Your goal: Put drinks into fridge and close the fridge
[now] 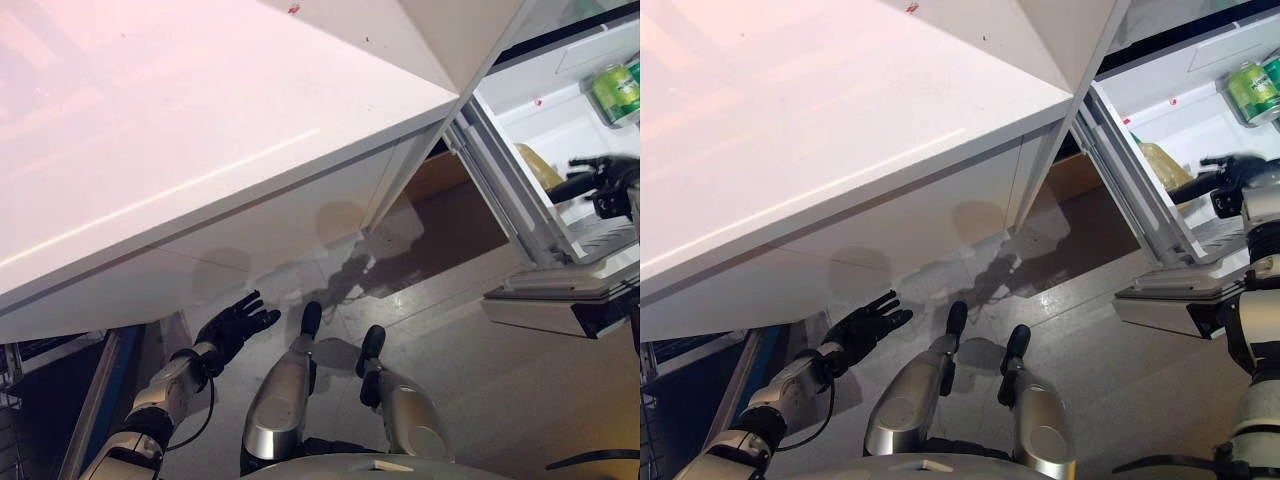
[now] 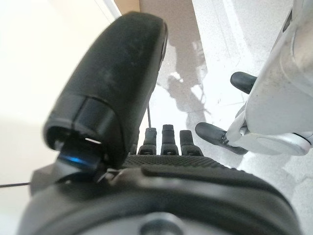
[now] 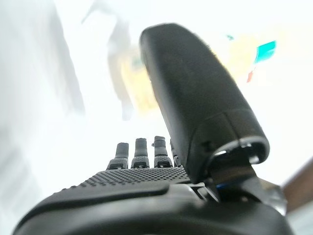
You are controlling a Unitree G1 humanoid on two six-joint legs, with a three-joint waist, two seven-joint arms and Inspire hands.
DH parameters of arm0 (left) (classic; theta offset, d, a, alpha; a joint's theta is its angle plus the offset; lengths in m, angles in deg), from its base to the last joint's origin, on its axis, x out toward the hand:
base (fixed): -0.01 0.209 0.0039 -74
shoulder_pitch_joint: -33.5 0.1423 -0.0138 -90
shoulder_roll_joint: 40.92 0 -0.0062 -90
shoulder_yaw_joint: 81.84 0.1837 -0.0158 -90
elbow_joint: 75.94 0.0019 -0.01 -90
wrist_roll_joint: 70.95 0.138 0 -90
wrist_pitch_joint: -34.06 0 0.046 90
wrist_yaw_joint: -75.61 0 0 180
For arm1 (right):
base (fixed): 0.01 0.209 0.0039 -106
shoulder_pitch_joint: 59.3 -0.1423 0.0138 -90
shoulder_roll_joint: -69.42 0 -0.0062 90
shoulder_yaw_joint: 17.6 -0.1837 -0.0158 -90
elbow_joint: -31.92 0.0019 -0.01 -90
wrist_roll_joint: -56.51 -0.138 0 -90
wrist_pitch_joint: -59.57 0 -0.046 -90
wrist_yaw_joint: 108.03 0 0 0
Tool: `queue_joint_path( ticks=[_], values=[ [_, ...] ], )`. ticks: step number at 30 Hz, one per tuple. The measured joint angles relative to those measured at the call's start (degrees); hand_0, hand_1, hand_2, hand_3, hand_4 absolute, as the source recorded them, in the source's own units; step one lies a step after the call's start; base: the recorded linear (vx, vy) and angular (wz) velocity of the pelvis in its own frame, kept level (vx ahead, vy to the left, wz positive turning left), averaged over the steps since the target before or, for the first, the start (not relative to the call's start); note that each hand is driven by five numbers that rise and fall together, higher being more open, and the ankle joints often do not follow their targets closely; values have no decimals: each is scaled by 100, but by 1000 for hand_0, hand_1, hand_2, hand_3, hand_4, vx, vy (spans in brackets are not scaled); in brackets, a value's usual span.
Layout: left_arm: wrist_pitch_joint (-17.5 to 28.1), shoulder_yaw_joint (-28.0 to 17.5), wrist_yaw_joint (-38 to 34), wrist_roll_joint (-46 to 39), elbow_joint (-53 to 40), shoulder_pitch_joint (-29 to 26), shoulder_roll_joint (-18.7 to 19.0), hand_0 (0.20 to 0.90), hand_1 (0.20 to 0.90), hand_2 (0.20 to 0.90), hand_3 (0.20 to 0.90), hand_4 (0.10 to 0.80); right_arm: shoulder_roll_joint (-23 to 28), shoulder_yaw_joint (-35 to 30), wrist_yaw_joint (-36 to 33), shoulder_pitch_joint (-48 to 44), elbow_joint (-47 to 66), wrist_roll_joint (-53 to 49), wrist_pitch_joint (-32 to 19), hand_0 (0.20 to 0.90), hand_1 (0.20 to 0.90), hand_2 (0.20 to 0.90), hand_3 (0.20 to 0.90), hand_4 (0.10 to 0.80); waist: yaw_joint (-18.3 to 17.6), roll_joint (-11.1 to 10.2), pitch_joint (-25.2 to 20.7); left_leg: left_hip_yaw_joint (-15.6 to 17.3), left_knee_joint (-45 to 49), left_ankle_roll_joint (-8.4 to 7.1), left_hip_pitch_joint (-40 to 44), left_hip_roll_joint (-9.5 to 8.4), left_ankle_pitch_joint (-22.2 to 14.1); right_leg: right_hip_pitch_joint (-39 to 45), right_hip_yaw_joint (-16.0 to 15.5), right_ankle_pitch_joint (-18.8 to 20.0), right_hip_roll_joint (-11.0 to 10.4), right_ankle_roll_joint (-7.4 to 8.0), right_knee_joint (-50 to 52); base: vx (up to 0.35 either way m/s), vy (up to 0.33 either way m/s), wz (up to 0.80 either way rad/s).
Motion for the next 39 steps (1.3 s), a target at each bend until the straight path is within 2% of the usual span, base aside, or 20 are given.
queue_joint_path(
  ticks=[3, 6, 9, 10, 11, 12, 16, 19, 20, 23, 26, 29, 32, 36, 39],
  values=[
    [-101, -248, -65, 199, 5, 192, -81, 900, 900, 900, 900, 800, 422, 23, -416, 3, 977, 393, -564, 900, 900, 900, 900, 800, -80, -131, -28, 121, -114, 10, 318, 15, -35, 278, 140, 14, 37, 22, -158, -9, 72, -20],
    [-153, -401, -79, 380, 20, 307, -81, 900, 900, 900, 900, 800, 456, -261, -723, 62, 1473, 388, -935, 900, 900, 900, 900, 800, -198, -393, -186, 274, -195, 5, 470, 38, -88, 356, 291, 22, 69, 32, -244, 13, 69, -24],
    [-243, -431, -101, 472, 56, 315, -96, 900, 900, 900, 900, 800, 509, -822, -1092, 389, 1891, 320, -1189, 900, 900, 900, 900, 800, -312, -613, -426, 390, -315, 12, 594, 48, -102, 406, 406, 32, 84, 48, -329, 47, 71, -19],
    [-251, -435, -101, 477, 77, 301, -103, 900, 900, 900, 900, 800, 510, -956, -1152, 463, 1944, 293, -1245, 900, 900, 900, 900, 800, -315, -627, -442, 417, -330, 15, 644, 49, -112, 450, 427, 35, 89, 51, -351, 49, 45, -23],
    [-260, -438, -113, 579, 194, 245, -159, 900, 900, 900, 900, 800, 511, -1457, -1398, 850, 2157, 142, -1403, 900, 900, 900, 900, 800, -338, -641, -581, 473, -395, 27, 753, 47, -136, 538, 457, 35, 89, 60, -404, 42, 60, -20],
    [-263, -437, -136, 622, 243, 288, -205, 900, 900, 900, 900, 800, 511, -1635, -1560, 1092, 2272, 85, -1472, 900, 900, 900, 900, 800, -370, -644, -790, 514, -430, 38, 749, 42, -155, 537, 493, 41, 89, 74, -450, 38, 65, -24],
    [-270, -486, -149, 696, 418, 503, -386, 900, 900, 900, 900, 800, 457, -2243, -2330, 2155, 2521, -476, -1574, 900, 900, 900, 900, 800, -518, -584, -1387, 688, -526, 66, 1031, 14, -254, 781, 634, 68, 89, 121, -653, 48, 50, -23],
    [-264, -491, -138, 699, 537, 695, -480, 900, 900, 900, 900, 800, -239, -3217, -3207, 2895, 2583, -1838, -1766, 900, 900, 900, 900, 800, -593, -518, -1751, 837, -484, 70, 1158, 15, -399, 864, 825, 48, 102, 148, -683, 59, 32, -33],
    [-262, -491, -136, 711, 638, 764, -532, 900, 900, 900, 900, 800, -619, -3567, -3512, 3061, 2565, -2296, -1871, 900, 900, 900, 900, 800, -663, -482, -1826, 859, -471, 76, 1236, 12, -428, 935, 868, 44, 101, 153, -682, 48, 35, -25],
    [-265, -475, -120, 863, 784, 898, -680, 900, 900, 900, 900, 800, -1237, -3955, -4127, 3496, 2460, -3430, -2130, 900, 900, 900, 900, 800, -831, -329, -1905, 914, -351, 101, 1338, 3, -539, 1054, 920, 17, 85, 184, -650, 52, 14, -12],
    [-264, -439, -109, 919, 1006, 937, -777, 900, 900, 900, 900, 800, -2046, -4123, -4448, 4001, 2420, -4428, -2644, 900, 900, 900, 900, 800, -964, -197, -1902, 921, 20, 111, 1259, 13, -714, 1013, 931, -90, 54, 173, -374, 72, 3, -1],
    [-263, -302, -107, 919, 1079, 947, -834, 900, 900, 900, 900, 800, -2476, -4072, -4546, 4277, 2418, -5057, -2928, 900, 900, 900, 900, 800, -949, -101, -1823, 912, 577, 146, 1040, 0, -951, 738, 904, -430, -37, 172, 295, 5, 6, 9],
    [-254, -247, -163, 912, 1077, 912, -900, 900, 900, 900, 900, 800, -2553, -4024, -4556, 4291, 2415, -5311, -3132, 900, 900, 900, 900, 800, -818, 3, -1696, 907, 1273, 193, 618, -70, -1194, 276, 889, -767, -166, 170, 1123, -55, 30, 11],
    [-234, -58, -322, 888, 1074, 815, -901, 900, 900, 900, 900, 800, -2554, -3993, -4554, 4012, 2157, -5593, -3293, 900, 900, 900, 900, 800, -642, -6, -1448, 850, 2390, 246, -144, -120, -1605, -422, 867, -1204, -325, 155, 2223, -114, 13, 16],
    [-202, -34, -490, 603, 994, 593, -896, 900, 900, 900, 900, 800, -2547, -4024, -4562, 3371, 1735, -6087, -3472, 900, 900, 900, 900, 800, -589, -19, -991, 783, 3279, 259, -920, -129, -1856, -1087, 848, -1408, -418, 163, 3008, -62, -1, 17]
  ],
)
